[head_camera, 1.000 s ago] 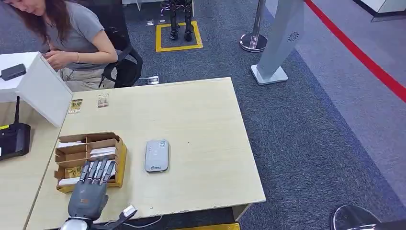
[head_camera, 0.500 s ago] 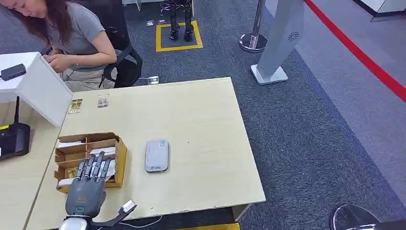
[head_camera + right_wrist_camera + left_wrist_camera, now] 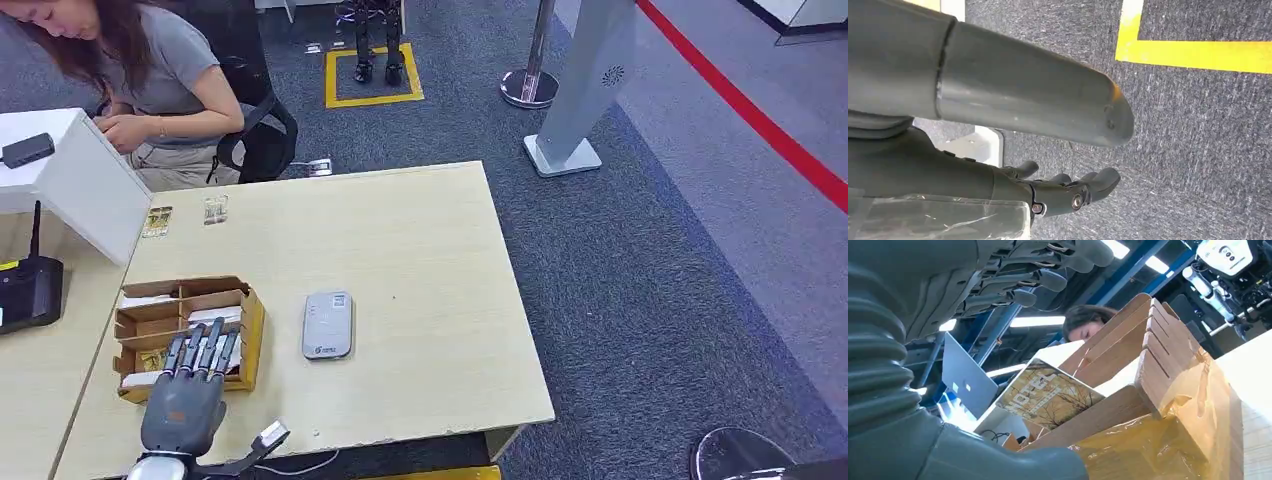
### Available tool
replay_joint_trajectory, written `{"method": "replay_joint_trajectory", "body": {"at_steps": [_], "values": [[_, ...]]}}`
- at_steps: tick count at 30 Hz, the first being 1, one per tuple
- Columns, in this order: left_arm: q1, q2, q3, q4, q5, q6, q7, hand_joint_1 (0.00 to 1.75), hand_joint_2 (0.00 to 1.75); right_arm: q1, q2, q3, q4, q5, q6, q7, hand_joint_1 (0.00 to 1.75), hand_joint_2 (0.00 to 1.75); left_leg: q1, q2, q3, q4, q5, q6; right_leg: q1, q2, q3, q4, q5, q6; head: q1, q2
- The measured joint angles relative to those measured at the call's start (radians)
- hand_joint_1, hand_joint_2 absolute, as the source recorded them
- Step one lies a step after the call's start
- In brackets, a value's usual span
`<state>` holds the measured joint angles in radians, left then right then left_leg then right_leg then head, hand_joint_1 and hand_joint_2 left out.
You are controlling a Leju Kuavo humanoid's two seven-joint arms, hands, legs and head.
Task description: Pass the card to the sensor for recognition and then transmit it.
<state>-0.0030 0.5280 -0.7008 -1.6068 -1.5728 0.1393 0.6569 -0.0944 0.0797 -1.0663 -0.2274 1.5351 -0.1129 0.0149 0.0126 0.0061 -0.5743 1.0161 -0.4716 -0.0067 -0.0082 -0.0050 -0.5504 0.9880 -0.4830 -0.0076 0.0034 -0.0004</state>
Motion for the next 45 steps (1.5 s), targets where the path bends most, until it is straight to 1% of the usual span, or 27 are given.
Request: {"method": "replay_joint_trajectory", "body": {"at_steps": [5, 10, 21, 28, 45], "values": [[0.001, 0.000, -0.003, -0.003, 0.000, -0.003, 0.001, 0.00, 1.75, 0.000, 0.000, -0.002, 0.000, -0.002, 0.000, 0.003, 0.00, 0.00, 0.000, 0.000, 0.000, 0.000, 0.000, 0.000, 0.000, 0.000, 0.000, 0.000, 0.000, 0.000, 0.000, 0.000], [0.020, 0.000, -0.004, -0.018, 0.000, -0.011, 0.022, 0.00, 1.75, 0.001, 0.002, -0.010, 0.000, -0.006, 0.000, 0.013, 0.00, 0.00, 0.000, 0.000, 0.000, 0.000, 0.000, 0.000, 0.000, 0.000, 0.000, 0.000, 0.000, 0.000, 0.000, 0.000], [0.051, 0.001, -0.001, -0.040, 0.000, -0.015, 0.024, 0.00, 1.75, 0.001, 0.004, -0.022, 0.000, -0.005, -0.001, 0.016, 0.00, 0.00, 0.000, 0.000, 0.000, 0.000, 0.000, 0.000, 0.000, 0.000, 0.000, 0.000, 0.000, 0.000, 0.000, 0.000], [0.052, 0.003, 0.003, -0.042, 0.000, -0.023, 0.039, 0.00, 1.75, 0.001, 0.004, -0.023, 0.000, -0.003, -0.001, 0.016, 0.00, 0.00, 0.000, 0.000, 0.000, 0.000, 0.000, 0.000, 0.000, 0.000, 0.000, 0.000, 0.000, 0.000, 0.000, 0.000], [0.053, 0.034, 0.033, -0.049, 0.000, -0.034, 0.040, 0.00, 1.75, 0.001, 0.004, -0.023, 0.000, 0.002, 0.000, 0.017, 0.00, 0.00, 0.000, 0.000, 0.000, 0.000, 0.000, 0.000, 0.000, 0.000, 0.000, 0.000, 0.000, 0.000, 0.000, 0.000]]}}
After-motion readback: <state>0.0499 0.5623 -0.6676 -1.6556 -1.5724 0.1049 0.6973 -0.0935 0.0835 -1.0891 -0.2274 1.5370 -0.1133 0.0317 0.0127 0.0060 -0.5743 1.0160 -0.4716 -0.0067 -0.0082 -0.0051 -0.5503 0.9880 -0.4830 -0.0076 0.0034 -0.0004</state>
